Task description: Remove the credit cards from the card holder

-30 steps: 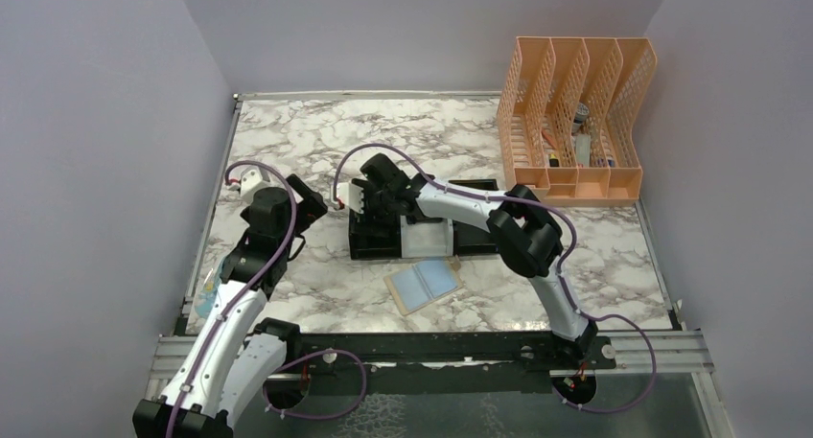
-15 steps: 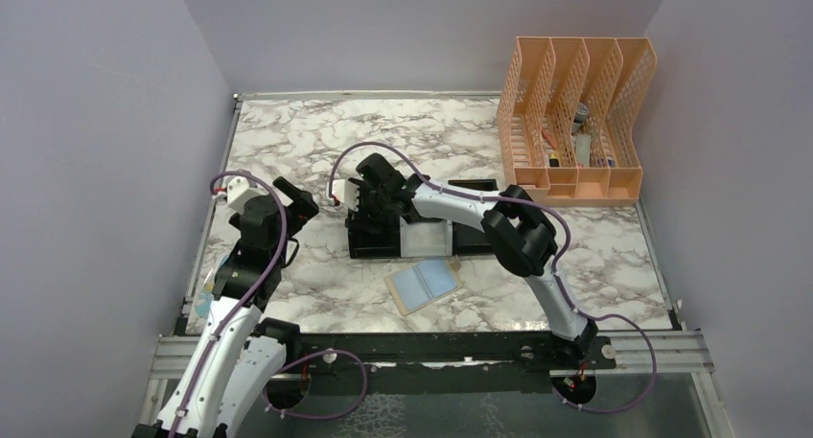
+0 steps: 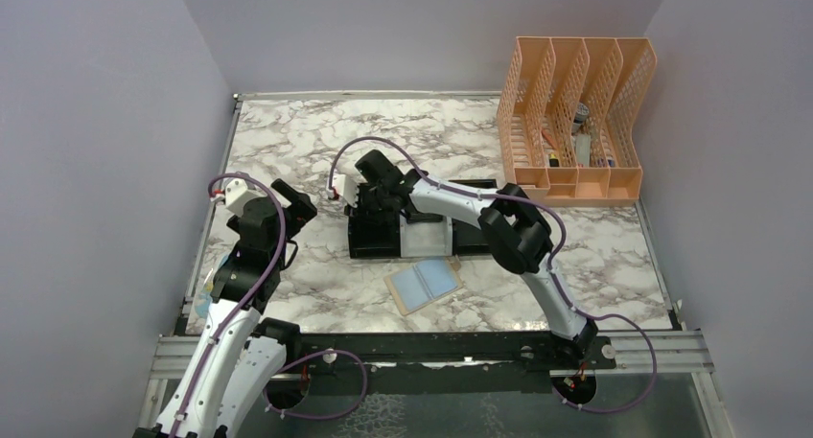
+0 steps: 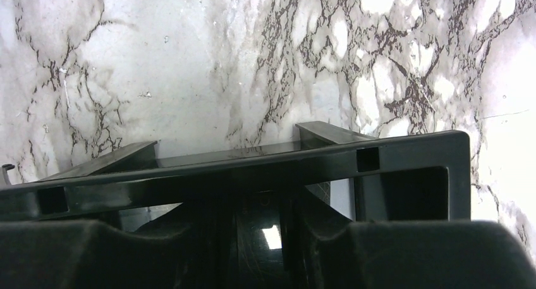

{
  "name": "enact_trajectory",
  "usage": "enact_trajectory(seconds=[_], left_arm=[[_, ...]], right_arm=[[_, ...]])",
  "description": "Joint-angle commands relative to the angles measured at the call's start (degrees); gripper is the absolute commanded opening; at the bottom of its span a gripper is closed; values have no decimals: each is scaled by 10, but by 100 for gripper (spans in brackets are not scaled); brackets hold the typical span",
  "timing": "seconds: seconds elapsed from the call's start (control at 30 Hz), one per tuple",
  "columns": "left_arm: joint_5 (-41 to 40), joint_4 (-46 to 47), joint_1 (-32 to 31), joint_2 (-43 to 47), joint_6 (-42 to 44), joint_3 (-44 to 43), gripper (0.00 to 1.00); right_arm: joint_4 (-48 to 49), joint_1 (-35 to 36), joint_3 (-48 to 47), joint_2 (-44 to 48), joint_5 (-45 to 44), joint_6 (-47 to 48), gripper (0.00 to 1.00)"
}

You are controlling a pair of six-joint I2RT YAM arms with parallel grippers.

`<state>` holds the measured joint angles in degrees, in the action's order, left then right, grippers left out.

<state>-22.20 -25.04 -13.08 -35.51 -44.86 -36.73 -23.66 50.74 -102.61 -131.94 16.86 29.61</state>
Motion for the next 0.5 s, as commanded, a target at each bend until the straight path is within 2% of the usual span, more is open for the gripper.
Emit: enact_trajectory(seconds=[0.0, 0.2, 0.4, 0.47], left_arm=[[-16, 2, 3, 5, 6, -17, 94], [-16, 2, 3, 0, 7, -18, 94], [-16, 2, 3, 2, 8, -18, 94], [-16, 3, 3, 1, 7, -17, 94]], right_arm=[[-67, -11, -1, -36, 4, -24, 27], [-64, -18, -17, -25, 30, -34, 13], [-60, -18, -16, 10, 48, -32, 12], [-60, -18, -15, 21, 45, -30, 18]])
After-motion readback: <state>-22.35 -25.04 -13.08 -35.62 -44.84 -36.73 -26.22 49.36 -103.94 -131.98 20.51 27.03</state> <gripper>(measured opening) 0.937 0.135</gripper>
